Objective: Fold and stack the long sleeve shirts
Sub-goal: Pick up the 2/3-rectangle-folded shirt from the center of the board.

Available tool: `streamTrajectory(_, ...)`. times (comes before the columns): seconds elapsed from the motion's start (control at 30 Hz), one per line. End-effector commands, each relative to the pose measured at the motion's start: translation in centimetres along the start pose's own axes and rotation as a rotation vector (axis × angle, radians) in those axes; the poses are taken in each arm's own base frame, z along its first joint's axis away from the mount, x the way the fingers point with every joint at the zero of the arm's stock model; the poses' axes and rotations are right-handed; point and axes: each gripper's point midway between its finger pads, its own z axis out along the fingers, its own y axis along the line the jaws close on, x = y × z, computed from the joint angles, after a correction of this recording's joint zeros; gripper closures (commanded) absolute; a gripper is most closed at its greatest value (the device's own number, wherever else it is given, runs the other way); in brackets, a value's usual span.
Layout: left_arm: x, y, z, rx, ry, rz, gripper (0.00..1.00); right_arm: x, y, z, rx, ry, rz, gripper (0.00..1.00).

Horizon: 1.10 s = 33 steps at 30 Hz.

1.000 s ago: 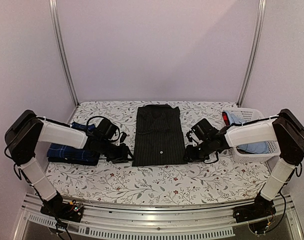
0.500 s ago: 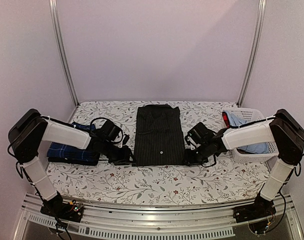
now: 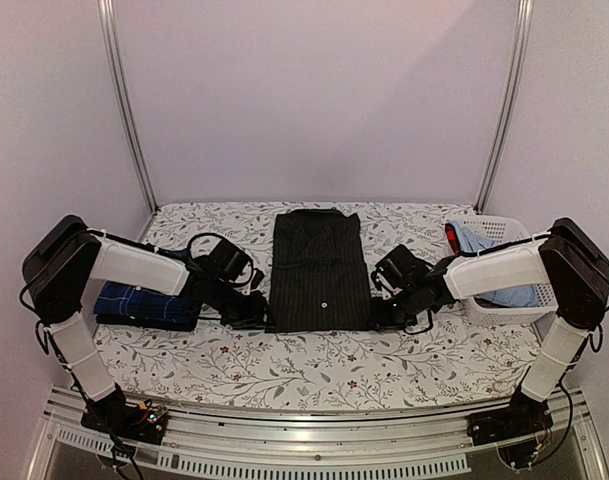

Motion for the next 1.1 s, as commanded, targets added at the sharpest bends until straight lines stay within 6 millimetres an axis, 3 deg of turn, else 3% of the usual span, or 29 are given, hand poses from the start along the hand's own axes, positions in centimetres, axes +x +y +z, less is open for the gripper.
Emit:
streamTrajectory(0.0,1.4,0.7,0.4,-0.051,0.049,0.004,0.63,2.0,-1.1,0.9,0.053,0.068,0.011,0.78)
streamTrajectory(0.4,1.9,-0.5,0.3,0.012,0.082,0.018,0.67,2.1,-0.8,1.0,0.046,0.067,0.011,0.8)
streamTrajectory(0.67,2.0,0.2,1.0,-0.017,0.091,0.013,0.7,2.1,-0.7,1.1,0.044,0.064,0.011,0.81)
streamTrajectory(0.87,2.0,0.2,1.5,-0.011,0.096,0.003,0.79,2.0,-0.6,0.9,0.041,0.057,0.011,0.88)
streamTrajectory(1.07,2.0,-0.1,1.2,-0.002,0.098,0.0,0.94,1.6,-0.3,0.4,0.03,0.04,0.015,0.99)
